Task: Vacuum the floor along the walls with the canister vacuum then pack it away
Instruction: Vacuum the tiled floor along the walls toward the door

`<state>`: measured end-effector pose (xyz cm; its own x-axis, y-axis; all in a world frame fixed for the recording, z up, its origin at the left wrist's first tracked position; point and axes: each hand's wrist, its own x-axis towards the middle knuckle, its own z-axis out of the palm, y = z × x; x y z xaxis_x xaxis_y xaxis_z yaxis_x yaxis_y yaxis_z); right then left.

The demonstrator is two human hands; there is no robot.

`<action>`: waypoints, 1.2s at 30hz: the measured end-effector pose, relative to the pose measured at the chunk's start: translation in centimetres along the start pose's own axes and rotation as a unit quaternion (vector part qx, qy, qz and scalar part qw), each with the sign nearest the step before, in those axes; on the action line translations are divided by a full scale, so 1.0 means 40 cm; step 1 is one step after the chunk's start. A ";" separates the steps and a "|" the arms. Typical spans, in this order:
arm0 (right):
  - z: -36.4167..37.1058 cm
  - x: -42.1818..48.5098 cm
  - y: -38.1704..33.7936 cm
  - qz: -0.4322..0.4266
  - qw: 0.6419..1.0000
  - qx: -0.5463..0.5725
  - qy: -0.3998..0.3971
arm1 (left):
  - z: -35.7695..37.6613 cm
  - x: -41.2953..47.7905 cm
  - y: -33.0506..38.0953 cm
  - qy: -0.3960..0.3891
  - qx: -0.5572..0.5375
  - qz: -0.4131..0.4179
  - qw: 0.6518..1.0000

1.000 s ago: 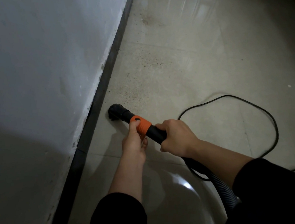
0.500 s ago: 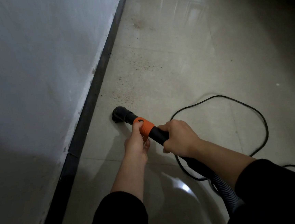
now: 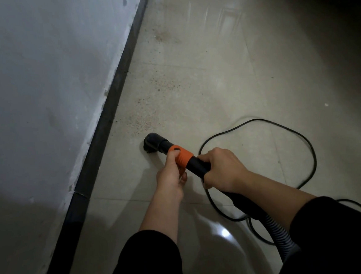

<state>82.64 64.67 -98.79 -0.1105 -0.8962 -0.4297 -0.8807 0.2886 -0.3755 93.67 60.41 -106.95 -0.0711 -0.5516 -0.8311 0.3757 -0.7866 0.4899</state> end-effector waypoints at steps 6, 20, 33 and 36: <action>-0.010 -0.009 0.019 0.011 1.000 0.009 0.007 | 0.021 -0.006 0.001 -0.020 0.021 -0.013 1.000; -0.020 -0.002 0.028 0.026 0.999 0.010 0.020 | 0.049 -0.009 0.012 -0.020 0.051 -0.004 0.998; -0.032 0.012 0.056 0.058 0.996 0.046 0.044 | 0.104 -0.007 0.012 -0.025 0.062 0.008 0.998; -0.032 0.018 0.070 0.068 0.995 0.054 0.054 | 0.120 -0.002 0.011 -0.027 0.072 0.004 0.997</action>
<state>79.50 64.39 -99.09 -0.2784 -0.8758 -0.3943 -0.8005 0.4384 -0.4086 89.41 58.77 -105.38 -0.1203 -0.5694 -0.8132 0.2404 -0.8115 0.5326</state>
